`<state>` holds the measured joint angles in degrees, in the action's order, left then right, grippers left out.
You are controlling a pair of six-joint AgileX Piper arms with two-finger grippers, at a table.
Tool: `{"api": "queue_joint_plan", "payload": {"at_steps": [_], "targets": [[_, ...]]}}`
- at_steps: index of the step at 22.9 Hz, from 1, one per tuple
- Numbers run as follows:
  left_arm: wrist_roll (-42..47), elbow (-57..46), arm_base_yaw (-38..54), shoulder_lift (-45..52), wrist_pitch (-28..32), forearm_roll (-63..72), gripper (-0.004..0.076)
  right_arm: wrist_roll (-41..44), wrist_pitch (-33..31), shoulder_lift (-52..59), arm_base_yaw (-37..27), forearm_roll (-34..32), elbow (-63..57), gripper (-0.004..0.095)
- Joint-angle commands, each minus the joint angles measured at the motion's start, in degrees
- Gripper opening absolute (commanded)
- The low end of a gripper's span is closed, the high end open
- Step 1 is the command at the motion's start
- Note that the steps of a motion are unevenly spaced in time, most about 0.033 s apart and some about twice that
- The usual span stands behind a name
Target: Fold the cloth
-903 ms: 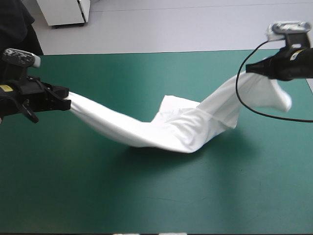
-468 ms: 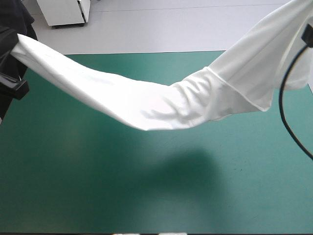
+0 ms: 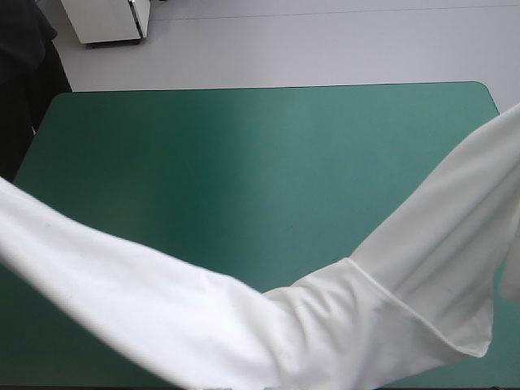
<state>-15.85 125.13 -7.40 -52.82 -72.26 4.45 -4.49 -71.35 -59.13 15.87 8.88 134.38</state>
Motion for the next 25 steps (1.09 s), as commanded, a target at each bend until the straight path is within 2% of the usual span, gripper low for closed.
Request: {"api": "queue_joint_plan", "payload": {"at_steps": [1,6,8,11,15,20,25], "targets": [[2.00,-5.32,-0.72,-1.75,1.37,-4.45,-0.0022,1.33,4.04,-1.29,0.65,-8.29,-7.75,-0.0017],[2.60,-11.50,-0.47,-6.43,4.86,-7.31,-0.0022,1.99,5.83,-5.08,0.65,-15.62,-20.59,-0.0017],[3.71,-12.37,-0.47,-9.46,6.32,-8.67,-0.0022,2.63,8.05,-7.63,0.65,-17.80,-24.90,-0.0017],[3.84,-12.35,-0.47,-17.79,11.62,-9.10,-0.0022,2.63,13.38,-15.70,0.65,-19.36,-29.69,-0.0017],[3.84,-12.35,-0.47,-32.99,16.13,-9.10,-0.0022,2.43,21.03,-31.43,0.65,-22.57,-29.20,-0.0017],[3.84,-8.24,-0.47,-52.96,17.07,-7.99,-0.0022,2.54,21.85,-50.92,0.54,-23.64,-19.54,-0.0017],[3.29,-1.22,-0.38,-65.14,17.17,-2.90,-0.0022,0.57,21.94,-62.25,-2.27,-14.68,-11.17,-0.0017]]}}
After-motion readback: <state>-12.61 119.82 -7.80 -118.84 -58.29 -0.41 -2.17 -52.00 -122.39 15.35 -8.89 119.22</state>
